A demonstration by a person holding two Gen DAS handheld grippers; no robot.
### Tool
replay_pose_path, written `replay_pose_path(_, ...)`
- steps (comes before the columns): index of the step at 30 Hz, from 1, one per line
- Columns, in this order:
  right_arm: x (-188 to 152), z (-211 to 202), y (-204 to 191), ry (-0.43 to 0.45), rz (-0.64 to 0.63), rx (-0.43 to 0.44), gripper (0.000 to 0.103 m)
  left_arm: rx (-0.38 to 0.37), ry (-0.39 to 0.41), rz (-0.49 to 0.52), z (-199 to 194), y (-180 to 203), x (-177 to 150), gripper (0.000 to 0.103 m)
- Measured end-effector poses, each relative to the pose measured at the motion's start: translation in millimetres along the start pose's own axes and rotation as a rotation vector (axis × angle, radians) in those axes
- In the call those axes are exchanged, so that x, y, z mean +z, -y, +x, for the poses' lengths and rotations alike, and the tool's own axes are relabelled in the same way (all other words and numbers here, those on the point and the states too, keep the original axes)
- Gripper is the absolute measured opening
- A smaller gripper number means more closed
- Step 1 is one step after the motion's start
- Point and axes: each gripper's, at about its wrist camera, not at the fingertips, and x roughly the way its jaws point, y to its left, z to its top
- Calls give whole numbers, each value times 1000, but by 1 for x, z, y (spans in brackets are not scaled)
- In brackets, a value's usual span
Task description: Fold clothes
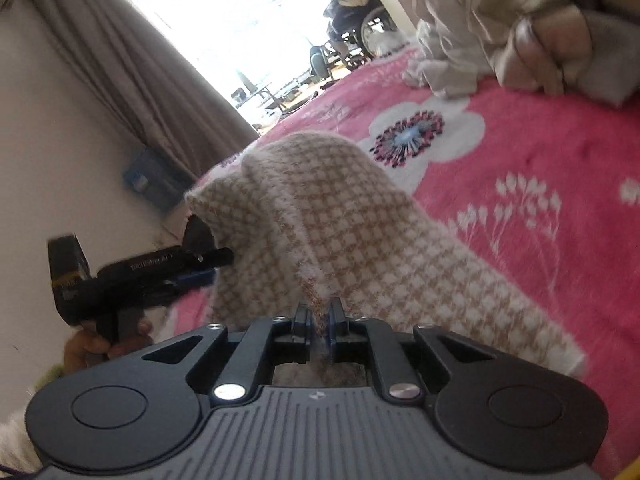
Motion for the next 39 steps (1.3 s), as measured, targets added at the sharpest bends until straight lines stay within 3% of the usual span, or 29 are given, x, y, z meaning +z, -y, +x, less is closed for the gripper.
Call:
replay_pose_path(5,12,-21,-47,143,-290,-112,31,4,63,70,0,9,-2,56)
replay_pose_path(9,15,-12,-92,152,-506,-82,37,-30,92,60,1,8,-7,33)
replay_pose_path(13,7,28,-126,99,-647,-137,37,-55,110,70,-2,6,-10,11)
replay_pose_path(16,7,61,-140,81,-727,-186,43,-49,114,101,-6,6,-15,7)
replay_pose_path(18,6,80,-147,65,-775,-212,55,-47,110,111,-7,5,-17,6)
replay_pose_path(28,-5,150,-141,-76,-908,-323,56,-74,80,65,1,-8,-17,6)
replay_pose_path(31,-7,159,-139,-77,-910,-359,45,-73,67,68,5,-9,-18,6)
replay_pose_path(33,-1,157,-136,-67,-858,-369,23,-75,62,67,6,-10,-18,7)
replay_pose_path(35,5,149,-131,-60,-784,-354,10,-78,60,67,7,-11,-18,7)
replay_pose_path(39,21,121,-121,-53,-609,-214,8,-80,53,59,7,-13,-19,9)
